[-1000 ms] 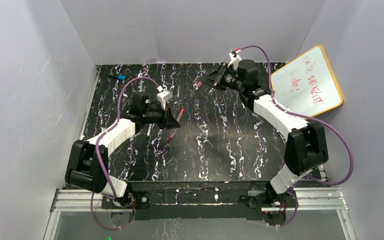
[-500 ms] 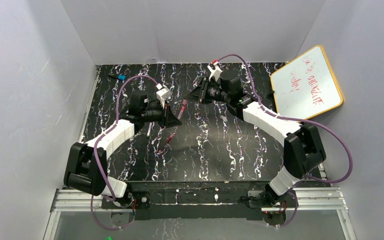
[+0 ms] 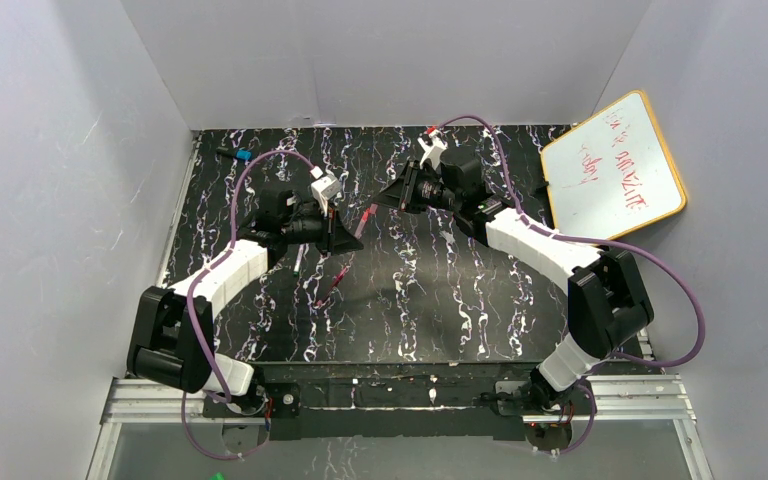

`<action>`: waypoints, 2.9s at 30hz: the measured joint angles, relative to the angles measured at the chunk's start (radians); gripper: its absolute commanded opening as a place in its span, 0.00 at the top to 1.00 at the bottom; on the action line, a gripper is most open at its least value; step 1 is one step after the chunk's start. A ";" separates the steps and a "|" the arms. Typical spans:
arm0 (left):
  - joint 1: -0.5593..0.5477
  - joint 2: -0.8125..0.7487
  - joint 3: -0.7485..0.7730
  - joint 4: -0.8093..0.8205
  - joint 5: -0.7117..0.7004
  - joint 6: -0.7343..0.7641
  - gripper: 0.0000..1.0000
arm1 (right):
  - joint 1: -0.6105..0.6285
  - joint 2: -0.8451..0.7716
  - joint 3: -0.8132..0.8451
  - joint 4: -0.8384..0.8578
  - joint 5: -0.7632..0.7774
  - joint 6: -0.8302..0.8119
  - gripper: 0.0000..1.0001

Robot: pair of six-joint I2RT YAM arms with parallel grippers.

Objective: Insert the pens into the pen caps

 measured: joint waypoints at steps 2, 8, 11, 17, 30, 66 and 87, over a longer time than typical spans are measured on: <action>0.000 0.000 0.000 0.001 0.002 0.000 1.00 | 0.000 0.000 0.000 0.000 0.003 0.000 0.99; 0.000 -0.002 0.000 0.003 0.005 0.000 1.00 | 0.000 0.000 0.000 0.007 0.019 0.000 0.99; 0.000 -0.002 0.000 0.003 0.006 0.000 1.00 | 0.000 0.000 0.000 0.012 0.028 0.000 0.99; 0.000 -0.002 0.000 0.003 0.009 0.000 1.00 | 0.000 0.000 0.001 0.026 0.029 0.000 0.99; 0.000 -0.002 0.000 0.003 0.009 0.000 1.00 | 0.007 0.000 0.001 0.039 0.008 0.002 0.99; 0.002 -0.016 -0.019 -0.080 0.013 0.012 1.00 | 0.106 -0.008 -0.090 0.090 0.093 -0.011 0.95; 0.006 -0.017 -0.019 -0.023 0.017 0.012 1.00 | 0.130 -0.008 -0.090 0.087 0.101 -0.005 0.56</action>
